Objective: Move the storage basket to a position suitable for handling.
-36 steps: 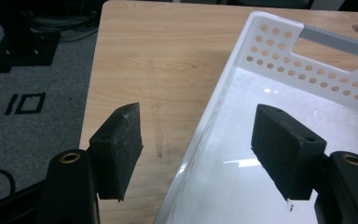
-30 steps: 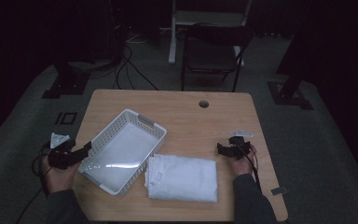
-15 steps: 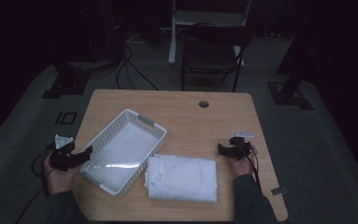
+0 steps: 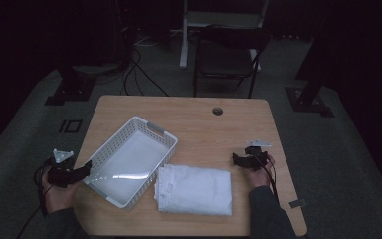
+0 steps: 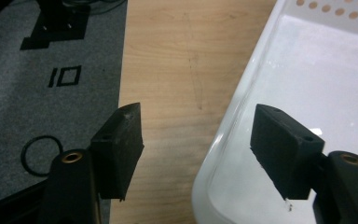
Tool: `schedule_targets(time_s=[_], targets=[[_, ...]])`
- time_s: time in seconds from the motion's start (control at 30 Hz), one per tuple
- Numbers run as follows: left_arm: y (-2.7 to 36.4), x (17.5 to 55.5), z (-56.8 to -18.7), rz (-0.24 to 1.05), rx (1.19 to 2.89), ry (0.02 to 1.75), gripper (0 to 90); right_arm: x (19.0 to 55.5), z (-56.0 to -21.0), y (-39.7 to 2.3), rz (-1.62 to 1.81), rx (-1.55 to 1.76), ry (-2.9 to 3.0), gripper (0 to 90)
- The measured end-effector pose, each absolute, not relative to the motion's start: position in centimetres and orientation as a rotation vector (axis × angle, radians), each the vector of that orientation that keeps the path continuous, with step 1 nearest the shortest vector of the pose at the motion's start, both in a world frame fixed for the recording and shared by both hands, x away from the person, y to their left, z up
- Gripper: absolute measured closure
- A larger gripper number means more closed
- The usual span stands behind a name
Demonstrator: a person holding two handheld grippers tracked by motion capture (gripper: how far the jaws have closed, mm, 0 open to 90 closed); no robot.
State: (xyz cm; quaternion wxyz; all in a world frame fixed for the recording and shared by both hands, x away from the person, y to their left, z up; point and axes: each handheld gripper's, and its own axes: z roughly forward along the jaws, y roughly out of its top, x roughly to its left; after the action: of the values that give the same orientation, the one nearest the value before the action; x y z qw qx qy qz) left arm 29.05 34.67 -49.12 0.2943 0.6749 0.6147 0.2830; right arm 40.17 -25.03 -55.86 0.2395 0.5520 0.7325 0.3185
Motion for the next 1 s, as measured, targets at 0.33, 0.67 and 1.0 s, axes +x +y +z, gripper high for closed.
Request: schedule_targets(time_s=[0.33, 0.67, 1.0], targets=[[34.2, 29.4, -49.7, 0.747, 1.857, 1.615, 54.8, 40.2, -55.9, -25.0, 0.872, 1.511, 2.005, 13.8], [34.4, 29.9, -49.8, 0.708, 1.857, 1.579, 65.1, 40.2, -55.9, -25.0, 0.872, 1.511, 2.005, 13.7], [33.4, 32.7, -49.6, 0.700, 1.913, 1.523, 68.1, 40.2, -55.9, -25.0, 0.872, 1.511, 2.005, 13.8]])
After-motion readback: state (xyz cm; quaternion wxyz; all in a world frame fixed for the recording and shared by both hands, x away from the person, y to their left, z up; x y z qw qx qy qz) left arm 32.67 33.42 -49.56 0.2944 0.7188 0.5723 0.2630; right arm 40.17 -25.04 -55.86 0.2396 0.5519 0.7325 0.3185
